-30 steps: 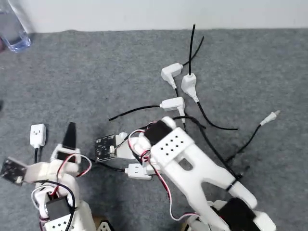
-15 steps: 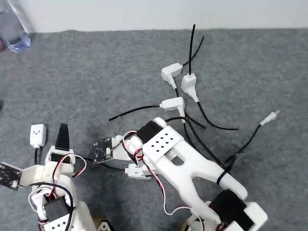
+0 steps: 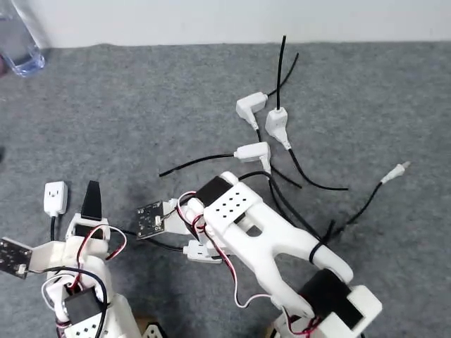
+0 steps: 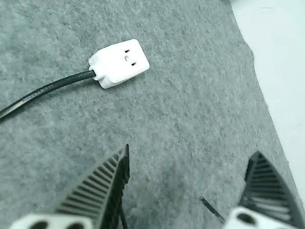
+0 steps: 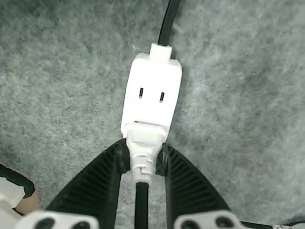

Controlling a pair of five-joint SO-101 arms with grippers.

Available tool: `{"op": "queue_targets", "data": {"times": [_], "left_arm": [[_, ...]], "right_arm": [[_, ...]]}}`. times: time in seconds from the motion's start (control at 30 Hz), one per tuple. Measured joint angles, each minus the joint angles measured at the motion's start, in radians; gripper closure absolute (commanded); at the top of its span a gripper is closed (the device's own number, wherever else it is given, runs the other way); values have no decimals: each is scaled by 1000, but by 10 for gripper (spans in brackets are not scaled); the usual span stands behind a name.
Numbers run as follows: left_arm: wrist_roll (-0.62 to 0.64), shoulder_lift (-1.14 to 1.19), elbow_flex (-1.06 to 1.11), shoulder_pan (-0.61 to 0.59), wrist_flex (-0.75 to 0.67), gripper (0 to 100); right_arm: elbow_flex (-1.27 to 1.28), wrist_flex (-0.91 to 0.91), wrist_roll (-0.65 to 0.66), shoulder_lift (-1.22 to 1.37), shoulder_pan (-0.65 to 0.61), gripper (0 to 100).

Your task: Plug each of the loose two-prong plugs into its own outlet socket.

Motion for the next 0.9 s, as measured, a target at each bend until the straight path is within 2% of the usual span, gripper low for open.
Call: {"op": "queue_targets", "data": {"times": [0.47, 0.77, 0.9], "left_arm": [[0, 0, 0, 0, 0, 633], [0, 0, 0, 0, 0, 633], [0, 0, 0, 0, 0, 633]], "right_arm": [[-25, -64, 3, 127, 5, 991], [-26, -41, 3, 127, 5, 986], [-28, -15, 2, 123, 5, 902]]}}
